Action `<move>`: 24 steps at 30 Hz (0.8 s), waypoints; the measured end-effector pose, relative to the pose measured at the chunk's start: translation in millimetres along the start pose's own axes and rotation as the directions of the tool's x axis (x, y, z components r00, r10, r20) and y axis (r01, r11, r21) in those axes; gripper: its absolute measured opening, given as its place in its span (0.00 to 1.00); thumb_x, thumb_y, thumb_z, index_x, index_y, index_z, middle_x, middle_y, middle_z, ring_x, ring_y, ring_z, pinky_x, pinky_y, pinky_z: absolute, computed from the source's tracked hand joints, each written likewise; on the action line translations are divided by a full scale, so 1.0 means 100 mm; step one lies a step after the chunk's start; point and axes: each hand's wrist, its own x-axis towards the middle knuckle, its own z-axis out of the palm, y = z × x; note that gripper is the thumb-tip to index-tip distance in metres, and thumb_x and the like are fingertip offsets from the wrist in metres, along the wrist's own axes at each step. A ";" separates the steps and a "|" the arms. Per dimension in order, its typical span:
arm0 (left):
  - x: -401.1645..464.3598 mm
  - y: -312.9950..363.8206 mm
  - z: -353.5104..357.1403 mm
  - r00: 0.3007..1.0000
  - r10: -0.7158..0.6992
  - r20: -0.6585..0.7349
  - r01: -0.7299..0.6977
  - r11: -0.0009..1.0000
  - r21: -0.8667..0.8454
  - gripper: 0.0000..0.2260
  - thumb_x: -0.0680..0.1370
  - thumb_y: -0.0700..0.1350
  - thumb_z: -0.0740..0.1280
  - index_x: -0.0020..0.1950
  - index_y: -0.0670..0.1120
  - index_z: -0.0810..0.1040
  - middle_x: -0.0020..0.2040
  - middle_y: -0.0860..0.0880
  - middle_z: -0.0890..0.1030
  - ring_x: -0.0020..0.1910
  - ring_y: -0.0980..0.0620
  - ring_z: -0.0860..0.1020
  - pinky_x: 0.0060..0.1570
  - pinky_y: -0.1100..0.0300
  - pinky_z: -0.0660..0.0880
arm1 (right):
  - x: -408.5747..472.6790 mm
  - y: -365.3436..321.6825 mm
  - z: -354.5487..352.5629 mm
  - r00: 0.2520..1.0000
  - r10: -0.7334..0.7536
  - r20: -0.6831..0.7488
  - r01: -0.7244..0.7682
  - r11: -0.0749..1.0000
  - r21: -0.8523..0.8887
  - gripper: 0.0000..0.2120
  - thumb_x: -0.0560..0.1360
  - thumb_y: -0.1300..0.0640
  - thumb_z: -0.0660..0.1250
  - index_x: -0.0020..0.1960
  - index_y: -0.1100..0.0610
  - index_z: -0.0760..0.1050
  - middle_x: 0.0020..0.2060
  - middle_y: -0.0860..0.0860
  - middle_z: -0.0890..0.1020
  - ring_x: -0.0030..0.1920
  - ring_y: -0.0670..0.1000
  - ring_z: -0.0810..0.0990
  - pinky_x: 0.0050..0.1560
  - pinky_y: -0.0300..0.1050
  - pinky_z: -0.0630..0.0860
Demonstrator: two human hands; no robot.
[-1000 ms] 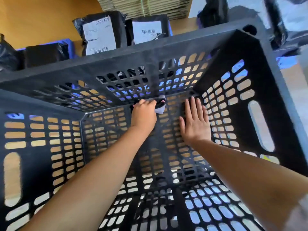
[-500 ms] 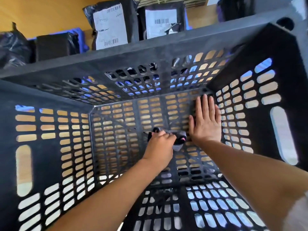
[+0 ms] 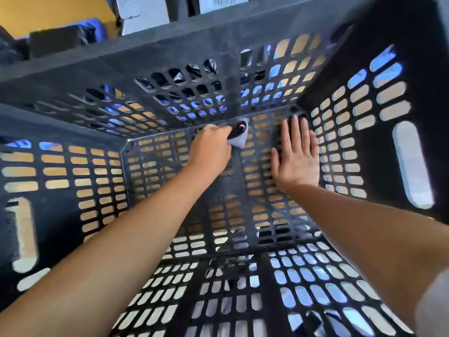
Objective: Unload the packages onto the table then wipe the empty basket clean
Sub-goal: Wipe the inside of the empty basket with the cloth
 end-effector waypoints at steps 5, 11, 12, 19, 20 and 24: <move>-0.12 -0.15 0.28 0.981 0.178 -0.077 -0.170 0.981 0.094 0.18 0.68 0.28 0.71 0.57 0.36 0.83 0.47 0.39 0.85 0.51 0.38 0.78 0.49 0.47 0.77 | -0.01 0.01 0.01 1.000 0.001 -0.005 -0.001 1.000 -0.018 0.32 0.82 0.46 0.48 0.81 0.57 0.45 0.81 0.56 0.48 0.80 0.56 0.44 0.79 0.56 0.48; -0.75 -0.19 0.48 0.941 0.334 0.043 -0.337 0.938 0.080 0.20 0.65 0.28 0.72 0.56 0.38 0.82 0.51 0.42 0.84 0.51 0.40 0.79 0.61 0.43 0.72 | -0.01 0.00 0.00 1.000 -0.004 0.000 0.004 1.000 -0.026 0.32 0.82 0.46 0.46 0.81 0.57 0.44 0.80 0.57 0.48 0.80 0.56 0.44 0.79 0.55 0.46; -0.85 -0.21 0.50 0.933 0.356 0.049 -0.359 0.931 0.070 0.21 0.65 0.29 0.72 0.57 0.38 0.82 0.52 0.42 0.84 0.51 0.40 0.79 0.60 0.44 0.73 | -0.01 0.00 0.00 1.000 -0.006 -0.003 0.006 1.000 -0.023 0.32 0.82 0.46 0.46 0.81 0.58 0.45 0.80 0.57 0.48 0.80 0.56 0.45 0.79 0.55 0.46; -1.34 -0.19 0.58 0.837 0.506 0.206 -0.515 0.857 -0.009 0.17 0.69 0.37 0.58 0.51 0.40 0.83 0.46 0.46 0.84 0.46 0.43 0.81 0.54 0.53 0.64 | -0.01 0.01 0.00 1.000 -0.010 -0.005 0.010 1.000 -0.017 0.32 0.82 0.45 0.46 0.81 0.58 0.45 0.80 0.57 0.48 0.80 0.57 0.45 0.79 0.57 0.48; -1.36 -0.23 0.59 0.811 0.527 0.253 -0.536 0.843 -0.035 0.17 0.68 0.35 0.60 0.52 0.40 0.83 0.48 0.46 0.84 0.48 0.44 0.80 0.55 0.54 0.64 | -0.01 0.01 0.00 1.000 -0.011 -0.007 0.011 1.000 -0.015 0.32 0.82 0.45 0.46 0.81 0.58 0.45 0.80 0.57 0.48 0.80 0.57 0.45 0.79 0.57 0.48; -1.37 -0.29 0.54 0.643 0.541 0.542 -0.567 0.812 -0.139 0.21 0.71 0.30 0.61 0.60 0.43 0.80 0.56 0.48 0.82 0.59 0.47 0.72 0.69 0.52 0.58 | -0.01 0.00 0.00 1.000 -0.009 -0.002 0.009 1.000 -0.015 0.31 0.82 0.45 0.46 0.81 0.57 0.45 0.81 0.57 0.48 0.80 0.56 0.44 0.79 0.57 0.48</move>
